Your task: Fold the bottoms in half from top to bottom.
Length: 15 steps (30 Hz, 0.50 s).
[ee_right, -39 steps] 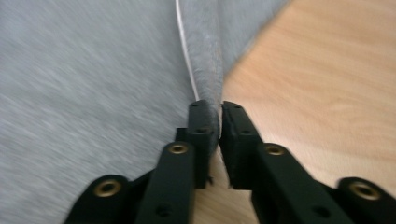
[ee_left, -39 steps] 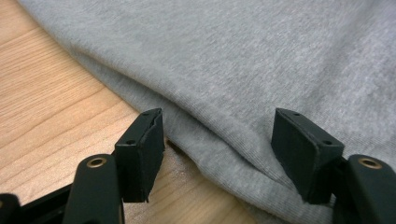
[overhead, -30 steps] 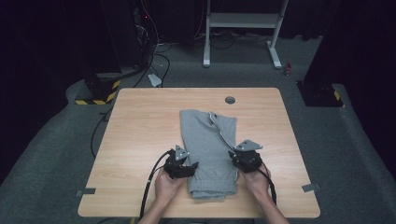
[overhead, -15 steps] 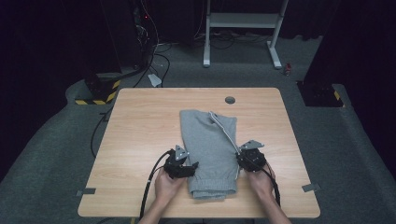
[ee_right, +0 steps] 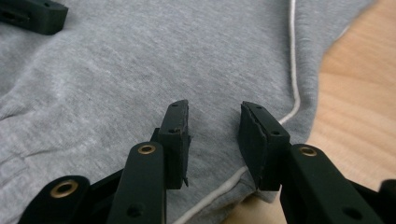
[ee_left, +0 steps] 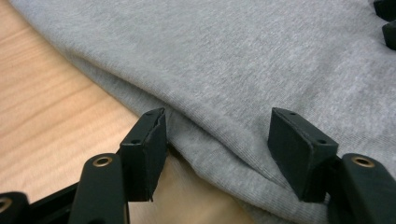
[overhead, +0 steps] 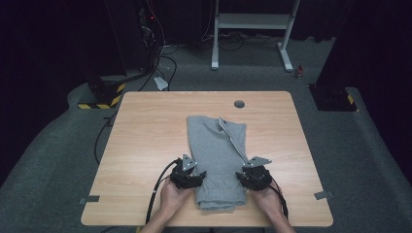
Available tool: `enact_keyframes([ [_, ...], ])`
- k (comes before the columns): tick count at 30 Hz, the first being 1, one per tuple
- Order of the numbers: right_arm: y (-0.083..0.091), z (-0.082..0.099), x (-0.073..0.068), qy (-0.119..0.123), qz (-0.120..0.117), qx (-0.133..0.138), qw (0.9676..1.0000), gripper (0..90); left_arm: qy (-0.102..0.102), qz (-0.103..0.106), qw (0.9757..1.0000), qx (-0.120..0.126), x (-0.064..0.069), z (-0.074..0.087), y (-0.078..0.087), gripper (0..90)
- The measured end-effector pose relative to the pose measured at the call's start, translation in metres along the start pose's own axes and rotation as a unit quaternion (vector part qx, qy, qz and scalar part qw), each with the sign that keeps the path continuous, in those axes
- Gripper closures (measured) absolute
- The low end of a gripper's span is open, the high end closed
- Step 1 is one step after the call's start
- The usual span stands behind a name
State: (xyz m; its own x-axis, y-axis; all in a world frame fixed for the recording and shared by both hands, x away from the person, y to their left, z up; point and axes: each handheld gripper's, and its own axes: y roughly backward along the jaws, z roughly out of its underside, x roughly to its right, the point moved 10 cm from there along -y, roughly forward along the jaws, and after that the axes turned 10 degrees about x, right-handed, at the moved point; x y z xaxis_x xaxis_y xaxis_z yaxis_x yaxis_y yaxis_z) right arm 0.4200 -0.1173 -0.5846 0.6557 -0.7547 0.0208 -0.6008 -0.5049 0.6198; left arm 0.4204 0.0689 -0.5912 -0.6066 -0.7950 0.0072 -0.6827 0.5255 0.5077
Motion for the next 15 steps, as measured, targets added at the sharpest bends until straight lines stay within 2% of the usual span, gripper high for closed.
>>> enact_keyframes([
  [2,0.003,0.002,-0.005,0.01,-0.004,0.003,0.9999,62.7,0.003,0.003,1.0,0.0,0.003,0.002,0.004,37.3],
  [4,0.004,0.003,-0.007,0.016,-0.006,0.001,0.9999,62.7,0.019,0.022,0.9995,-0.008,0.004,0.001,0.007,36.6],
  [5,0.004,0.003,-0.007,0.016,-0.006,-0.003,0.9999,62.9,0.022,0.027,0.9994,0.006,0.002,-0.006,0.01,35.1],
  [7,0.005,-0.003,-0.007,0.024,-0.004,-0.007,0.9997,63.5,0.024,0.022,0.9987,0.04,-0.003,-0.022,0.014,38.8],
  [8,0.006,-0.009,-0.005,0.022,0.0,0.0,0.9998,64.4,0.03,0.019,0.9987,0.037,-0.006,-0.027,0.012,39.2],
  [12,0.007,-0.041,0.01,0.017,0.042,0.05,0.9977,66.9,0.024,-0.007,0.9995,0.017,-0.025,-0.036,-0.009,39.7],
  [13,0.004,-0.046,0.014,0.014,0.052,0.051,0.9973,66.5,0.027,-0.014,0.9995,0.013,-0.029,-0.036,-0.015,39.7],
  [14,0.004,-0.046,0.014,0.014,0.052,0.051,0.9973,66.5,0.027,-0.014,0.9995,0.013,-0.029,-0.036,-0.015,39.9],
  [15,-0.006,-0.05,0.022,0.02,0.069,0.037,0.9967,63.1,0.038,-0.022,0.999,0.005,-0.035,-0.033,-0.024,39.9],
])
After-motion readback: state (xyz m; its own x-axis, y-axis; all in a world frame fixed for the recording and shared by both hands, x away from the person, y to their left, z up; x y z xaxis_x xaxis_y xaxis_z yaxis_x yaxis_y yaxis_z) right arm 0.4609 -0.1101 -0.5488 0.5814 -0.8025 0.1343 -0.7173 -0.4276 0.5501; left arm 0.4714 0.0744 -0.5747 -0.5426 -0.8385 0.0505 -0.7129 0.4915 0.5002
